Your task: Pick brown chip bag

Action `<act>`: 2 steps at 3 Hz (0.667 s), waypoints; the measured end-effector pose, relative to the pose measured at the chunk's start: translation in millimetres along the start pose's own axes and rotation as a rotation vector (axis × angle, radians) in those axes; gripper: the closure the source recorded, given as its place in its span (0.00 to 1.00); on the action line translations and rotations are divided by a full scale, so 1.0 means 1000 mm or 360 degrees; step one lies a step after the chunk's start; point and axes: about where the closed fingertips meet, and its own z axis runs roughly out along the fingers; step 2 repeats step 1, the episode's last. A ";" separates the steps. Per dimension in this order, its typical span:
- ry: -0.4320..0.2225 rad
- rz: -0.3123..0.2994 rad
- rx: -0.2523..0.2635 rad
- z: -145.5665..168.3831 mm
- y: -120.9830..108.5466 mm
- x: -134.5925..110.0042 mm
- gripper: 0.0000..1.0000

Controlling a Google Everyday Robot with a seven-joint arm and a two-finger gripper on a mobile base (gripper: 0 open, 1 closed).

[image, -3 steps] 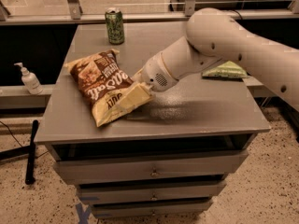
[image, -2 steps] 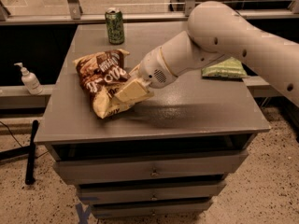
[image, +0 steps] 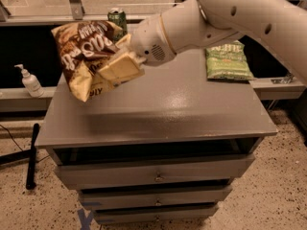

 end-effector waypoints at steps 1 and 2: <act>-0.0057 -0.0118 0.0037 -0.004 -0.002 -0.039 1.00; -0.0057 -0.0118 0.0037 -0.004 -0.002 -0.039 1.00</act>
Offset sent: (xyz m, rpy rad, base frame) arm 0.0000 0.0000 0.0000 0.0000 0.0000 0.0000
